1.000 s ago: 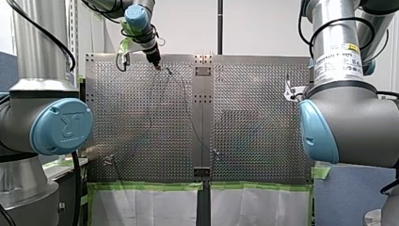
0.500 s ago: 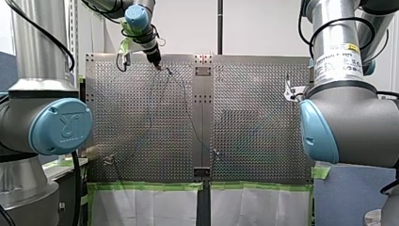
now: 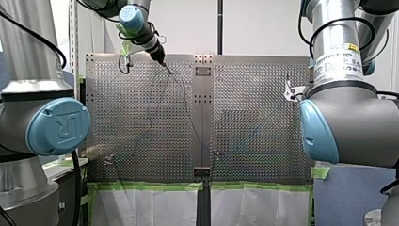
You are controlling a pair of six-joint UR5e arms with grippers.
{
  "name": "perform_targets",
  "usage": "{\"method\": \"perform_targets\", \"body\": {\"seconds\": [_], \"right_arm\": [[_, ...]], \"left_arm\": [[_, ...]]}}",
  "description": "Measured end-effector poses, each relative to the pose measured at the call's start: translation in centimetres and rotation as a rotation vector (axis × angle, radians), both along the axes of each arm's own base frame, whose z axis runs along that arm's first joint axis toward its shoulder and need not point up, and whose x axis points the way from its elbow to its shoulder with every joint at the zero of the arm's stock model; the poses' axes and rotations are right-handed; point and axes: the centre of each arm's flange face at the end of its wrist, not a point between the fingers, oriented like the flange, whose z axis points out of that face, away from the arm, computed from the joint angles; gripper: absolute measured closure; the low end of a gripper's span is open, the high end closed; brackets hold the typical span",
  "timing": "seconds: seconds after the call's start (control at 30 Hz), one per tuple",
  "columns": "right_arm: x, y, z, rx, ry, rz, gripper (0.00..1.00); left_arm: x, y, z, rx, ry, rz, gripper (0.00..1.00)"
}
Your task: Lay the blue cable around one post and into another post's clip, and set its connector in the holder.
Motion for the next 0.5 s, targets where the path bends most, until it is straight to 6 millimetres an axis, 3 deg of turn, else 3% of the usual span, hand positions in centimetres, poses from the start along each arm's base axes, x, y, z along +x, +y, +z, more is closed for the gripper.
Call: {"method": "perform_targets", "body": {"seconds": [0.5], "right_arm": [[0.0,0.0,0.0,0.0,0.0,0.0,0.06]], "left_arm": [[0.3,-3.3,-10.5,0.048,0.103,-0.096,0.0]]}}
